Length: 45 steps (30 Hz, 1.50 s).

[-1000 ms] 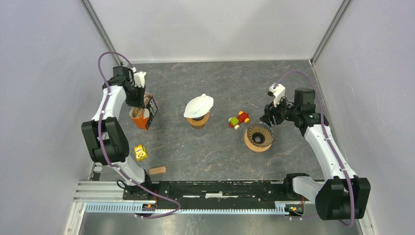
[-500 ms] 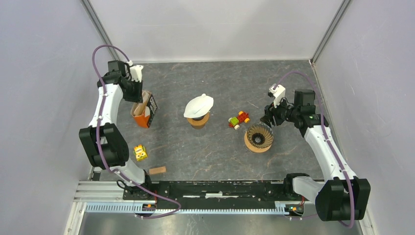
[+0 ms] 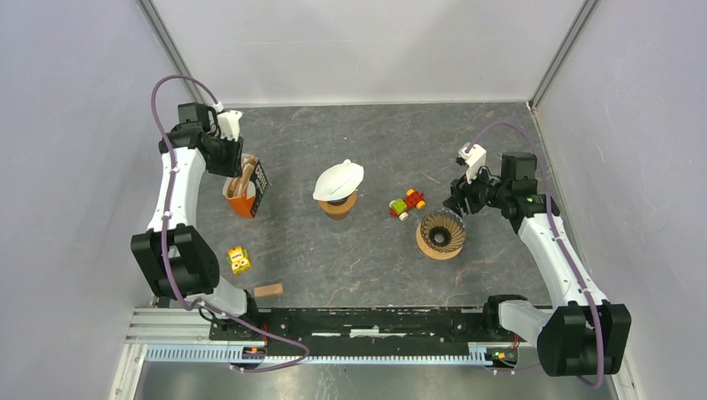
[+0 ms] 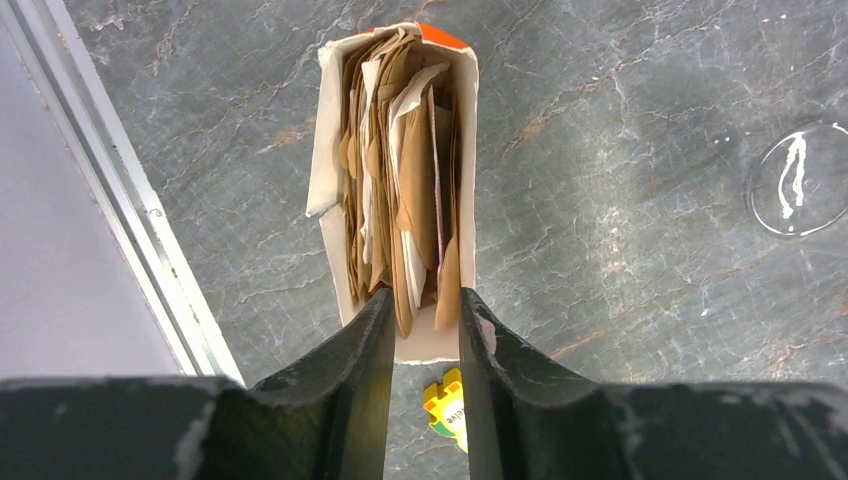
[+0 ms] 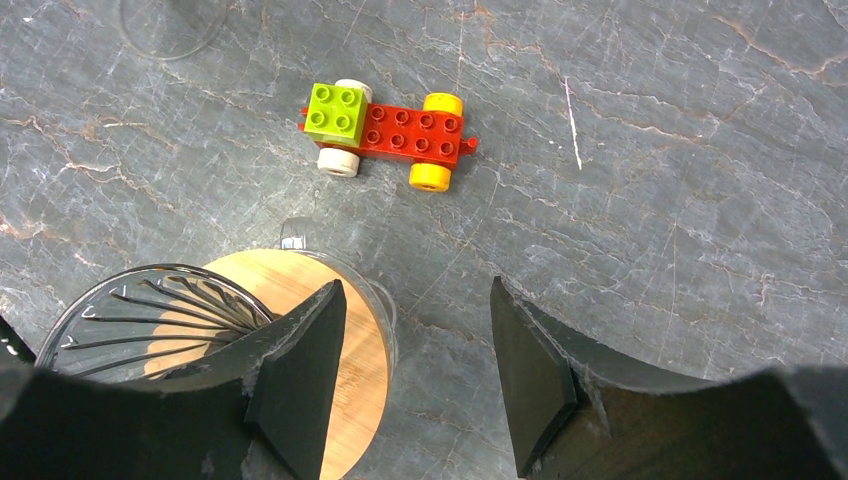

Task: Place the coffee filter in the dripper
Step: Adjust the coffee filter in the coffee filter holder, then pick up the coffee filter from the coffee filter holder.

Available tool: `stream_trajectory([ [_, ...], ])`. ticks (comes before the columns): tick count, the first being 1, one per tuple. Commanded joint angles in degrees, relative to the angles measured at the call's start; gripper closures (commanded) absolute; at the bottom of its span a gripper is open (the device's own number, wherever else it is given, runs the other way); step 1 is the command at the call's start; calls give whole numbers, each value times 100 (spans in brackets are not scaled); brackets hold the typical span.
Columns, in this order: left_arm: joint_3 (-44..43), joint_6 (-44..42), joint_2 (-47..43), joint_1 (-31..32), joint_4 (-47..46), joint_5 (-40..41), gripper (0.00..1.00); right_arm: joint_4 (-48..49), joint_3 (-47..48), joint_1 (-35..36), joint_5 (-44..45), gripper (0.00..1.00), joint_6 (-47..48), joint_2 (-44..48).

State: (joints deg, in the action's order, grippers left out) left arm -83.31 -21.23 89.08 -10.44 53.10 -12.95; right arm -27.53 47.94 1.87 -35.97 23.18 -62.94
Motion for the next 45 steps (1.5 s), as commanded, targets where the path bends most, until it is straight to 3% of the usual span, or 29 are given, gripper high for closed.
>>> stream_trajectory([
  [1,16,-479,-102,-29,96,146,66,136,-57,-7,-42,38,-40,64],
  [11,-190,-431,543,-30,-107,160,71,99,-57,-10,-2,38,-24,132],
  [33,-61,-434,933,-32,-386,176,76,125,-151,-10,78,37,-15,228],
  [45,-125,-410,919,-31,-309,104,98,142,-179,-3,88,37,-15,244],
])
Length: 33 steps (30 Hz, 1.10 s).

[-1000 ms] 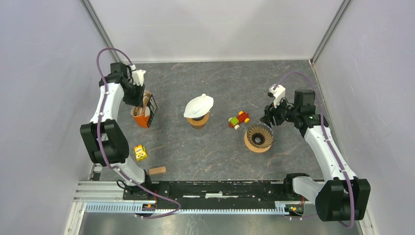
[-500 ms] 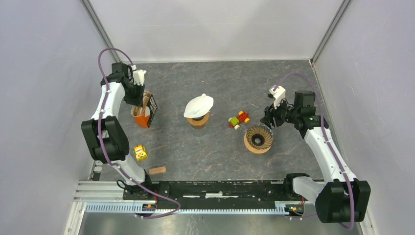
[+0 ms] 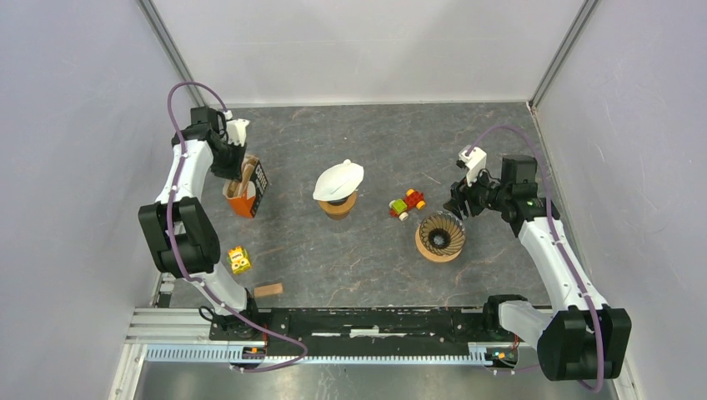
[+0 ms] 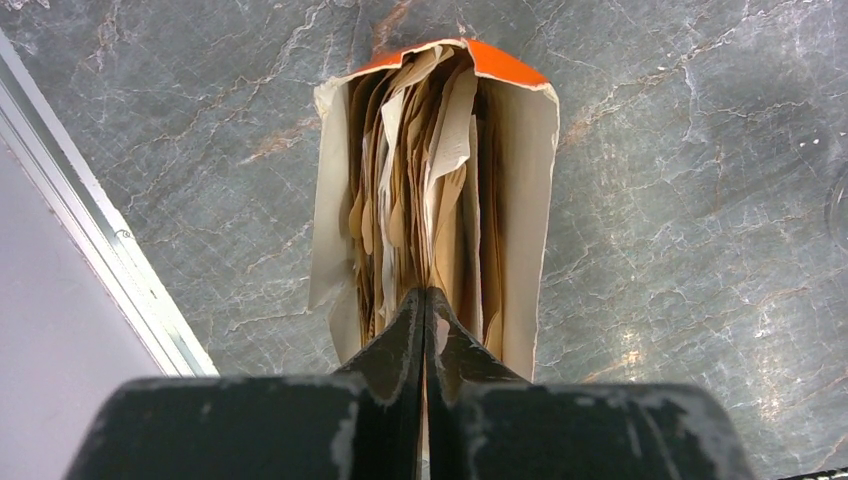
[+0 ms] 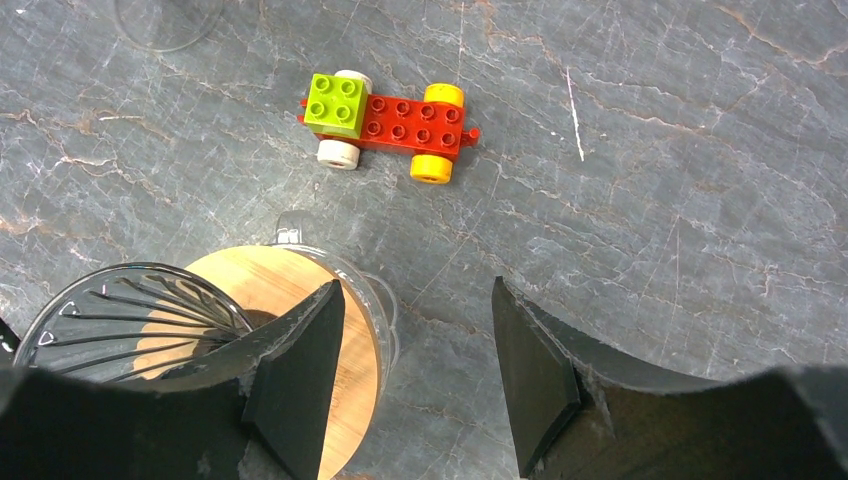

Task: Place the coffee filter in the dripper
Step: Pick up the coffee filter from the coffee filter holder.

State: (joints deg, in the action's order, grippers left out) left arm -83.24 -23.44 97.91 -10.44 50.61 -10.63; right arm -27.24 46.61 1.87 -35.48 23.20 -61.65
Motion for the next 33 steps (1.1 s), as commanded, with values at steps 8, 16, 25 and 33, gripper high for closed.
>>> stream_trajectory([
  [8,-307,-174,-194,-27,66,-144,98,116,-47,-6,45,37,-17,125],
  [16,-491,-147,-396,-24,225,-185,98,111,-45,-7,47,37,-17,137],
  [25,-528,-180,-653,-29,388,-222,98,107,-29,-11,41,37,-17,133],
  [33,-410,-299,-192,-26,342,-141,74,97,-12,-11,46,37,-17,146],
])
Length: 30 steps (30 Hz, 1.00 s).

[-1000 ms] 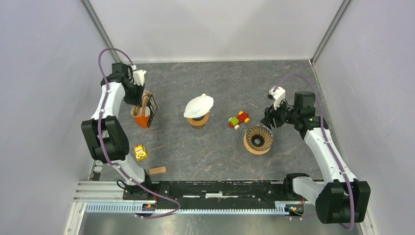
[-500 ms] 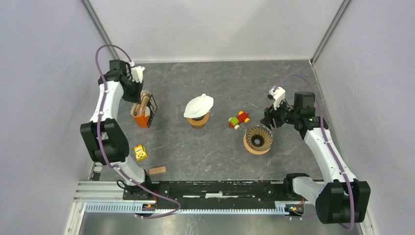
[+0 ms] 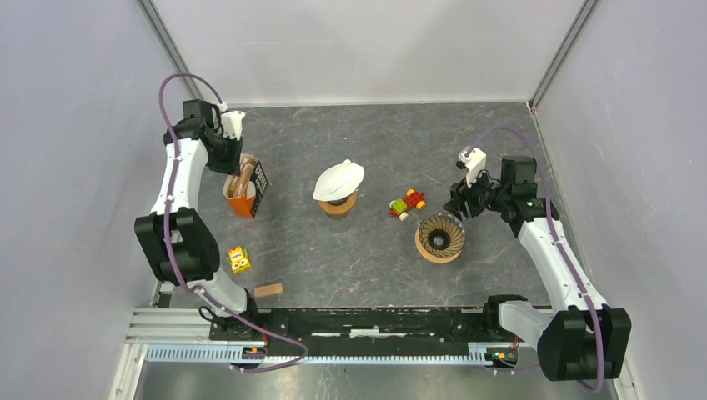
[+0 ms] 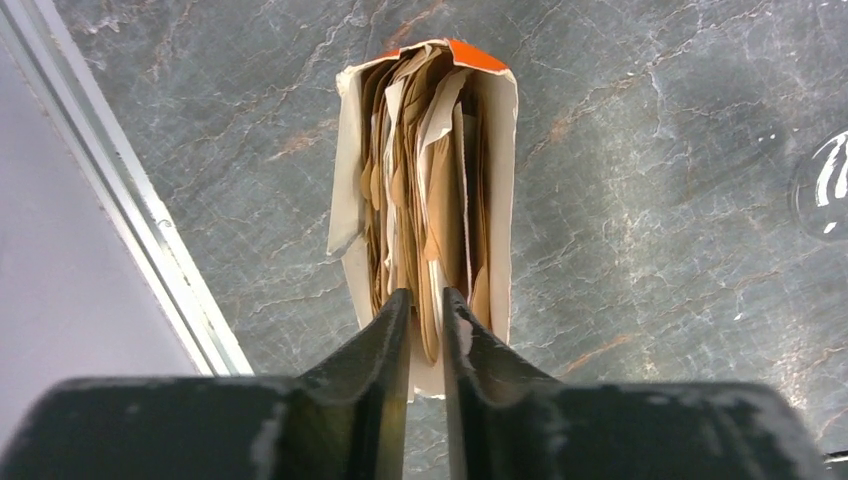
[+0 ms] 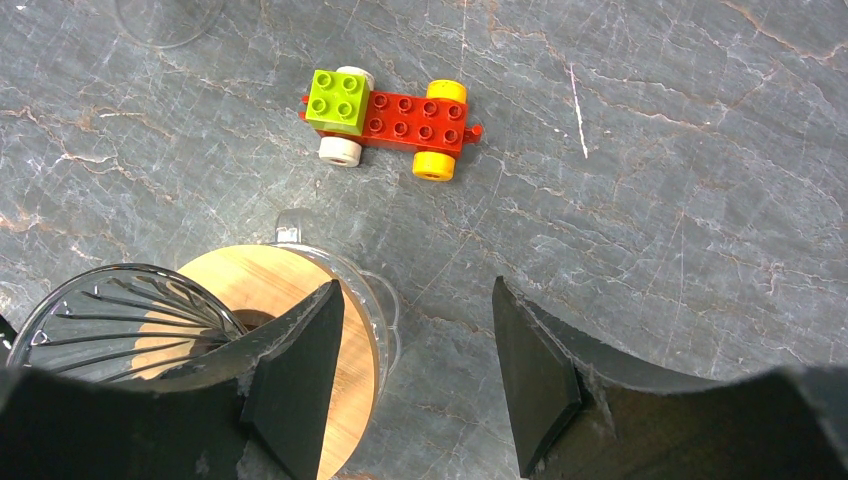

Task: Place the coffee filter in the dripper
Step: Pick up the coffee filter from the coffee filter holder.

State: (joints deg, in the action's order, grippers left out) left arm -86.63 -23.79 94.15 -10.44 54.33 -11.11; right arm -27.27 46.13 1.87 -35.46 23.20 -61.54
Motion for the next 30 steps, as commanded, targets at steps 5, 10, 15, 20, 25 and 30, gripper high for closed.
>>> stream_trajectory([
  [5,20,-302,396,-26,-140,-22,69,81,36,-11,66,37,-9,166],
  [10,113,-295,499,-24,-245,-33,72,89,45,-8,66,37,-17,126],
  [15,167,-274,559,-27,-326,-40,80,77,54,-11,60,37,-17,110],
  [20,151,-264,593,-29,-335,-100,88,86,37,-11,68,37,-4,131],
  [25,146,-286,578,-27,-334,-156,98,109,0,-11,81,37,-9,168],
  [30,78,-233,426,-37,-360,-101,98,106,1,-10,99,37,5,183],
])
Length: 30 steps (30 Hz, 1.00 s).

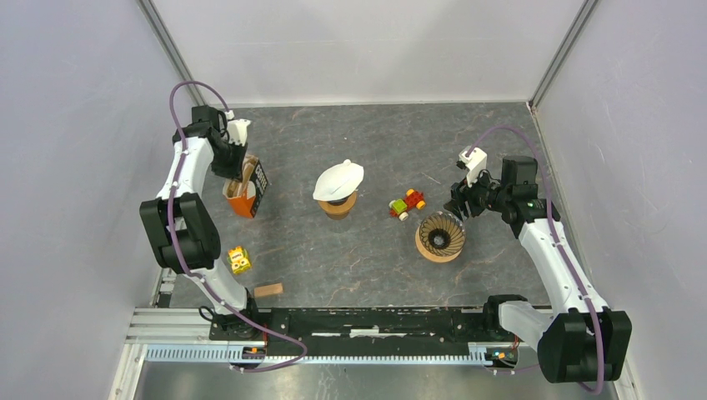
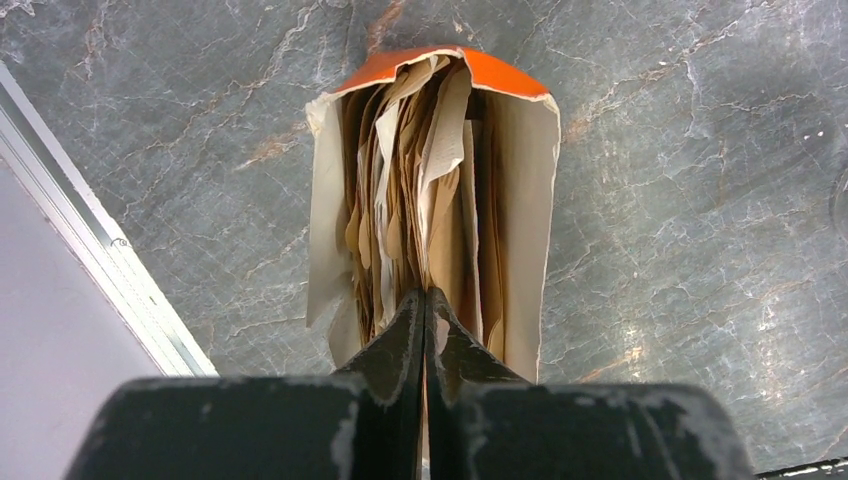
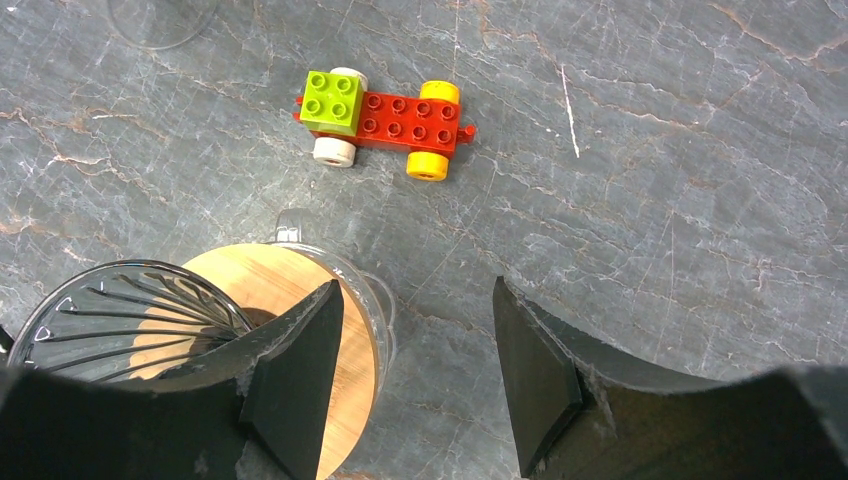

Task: Place the coffee filter in the dripper
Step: Pick up the coffee filter from the coffee filter holder.

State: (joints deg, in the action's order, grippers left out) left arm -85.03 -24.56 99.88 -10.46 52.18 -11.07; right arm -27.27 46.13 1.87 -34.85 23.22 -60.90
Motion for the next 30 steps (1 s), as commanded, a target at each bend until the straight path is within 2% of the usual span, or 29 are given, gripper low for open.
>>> stream_trajectory([
  [1,-88,-127,-218,-35,-168,-106,98,107,1,-11,38,37,-2,121],
  [11,-199,-57,-667,-35,-218,-97,98,125,-34,-11,55,37,7,175],
  [21,-256,-223,-997,-43,107,16,98,120,-52,-9,74,37,7,241],
  [30,9,-172,-1378,-33,484,-341,98,186,-84,-11,33,36,-11,208],
])
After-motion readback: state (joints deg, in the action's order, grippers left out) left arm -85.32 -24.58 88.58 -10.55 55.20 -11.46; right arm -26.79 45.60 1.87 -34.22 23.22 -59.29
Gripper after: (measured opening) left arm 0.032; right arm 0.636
